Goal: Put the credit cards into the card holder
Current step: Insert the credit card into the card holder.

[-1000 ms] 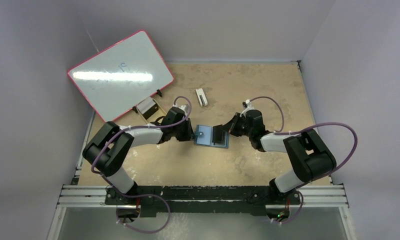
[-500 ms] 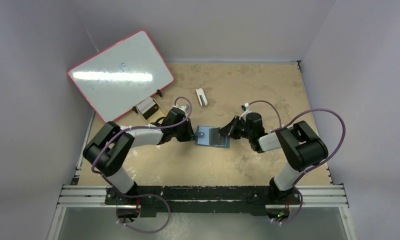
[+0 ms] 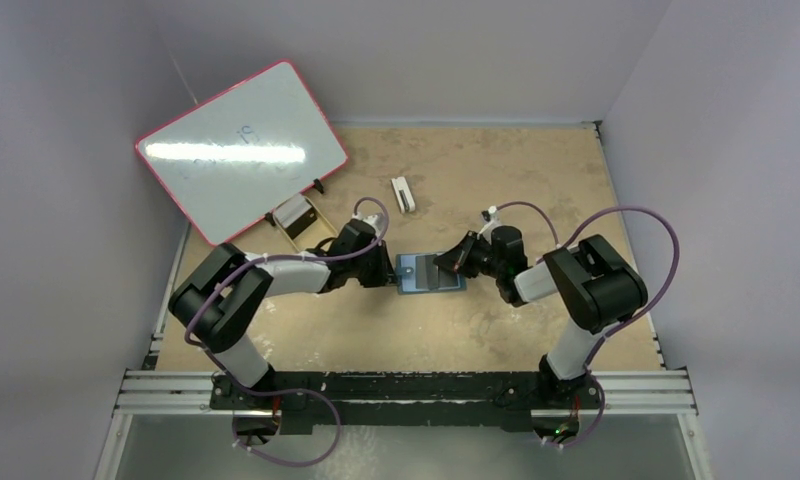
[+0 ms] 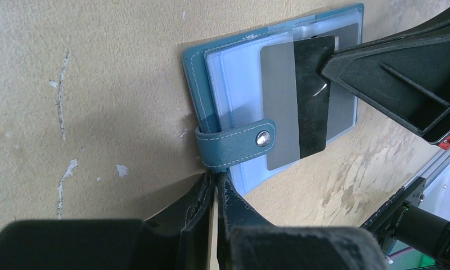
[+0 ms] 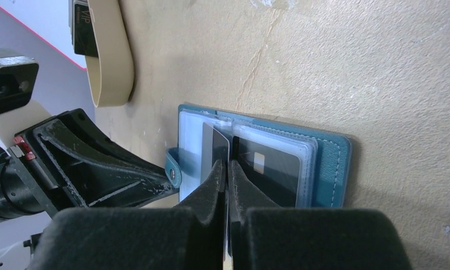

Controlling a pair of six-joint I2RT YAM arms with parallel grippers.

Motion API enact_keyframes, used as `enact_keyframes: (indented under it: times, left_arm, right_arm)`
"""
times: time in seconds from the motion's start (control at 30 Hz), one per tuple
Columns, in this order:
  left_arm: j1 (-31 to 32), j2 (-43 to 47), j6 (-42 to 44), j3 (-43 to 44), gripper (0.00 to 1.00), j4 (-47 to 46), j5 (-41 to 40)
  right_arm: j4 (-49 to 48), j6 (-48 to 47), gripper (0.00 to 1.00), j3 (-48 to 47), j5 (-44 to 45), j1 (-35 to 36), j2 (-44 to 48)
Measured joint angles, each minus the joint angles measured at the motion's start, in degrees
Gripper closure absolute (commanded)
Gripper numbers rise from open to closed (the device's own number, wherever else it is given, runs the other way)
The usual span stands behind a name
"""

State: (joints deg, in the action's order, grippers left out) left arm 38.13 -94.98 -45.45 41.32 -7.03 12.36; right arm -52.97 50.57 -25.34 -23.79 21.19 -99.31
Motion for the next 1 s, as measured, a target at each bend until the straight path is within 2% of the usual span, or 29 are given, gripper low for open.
enact_keyframes:
  times: [0.33, 0.73, 0.87, 1.0]
  left_arm:
    - [0.7, -0.5, -0.9, -0.3, 0.96, -1.6, 0.1]
    - [0.7, -1.5, 0.7, 1.7, 0.96, 0.7, 0.3]
    - [1.0, -1.9, 2.3, 3.6, 0.95, 3.6, 0.0]
    - [1.2, -1.9, 4.5, 5.3, 0.91, 7.1, -1.5]
  right_arm:
    - [-5.3, 1.9, 1.00, 0.5, -1.4, 0.1, -3.4]
    - [6.1, -4.6, 1.00, -6.5, -2.8, 1.7, -3.6]
    - [8.8, -5.9, 0.92, -7.7, -2.8, 1.7, -3.4]
    - [13.9, -7.8, 0.76, -8.5, -2.4, 2.1, -1.3]
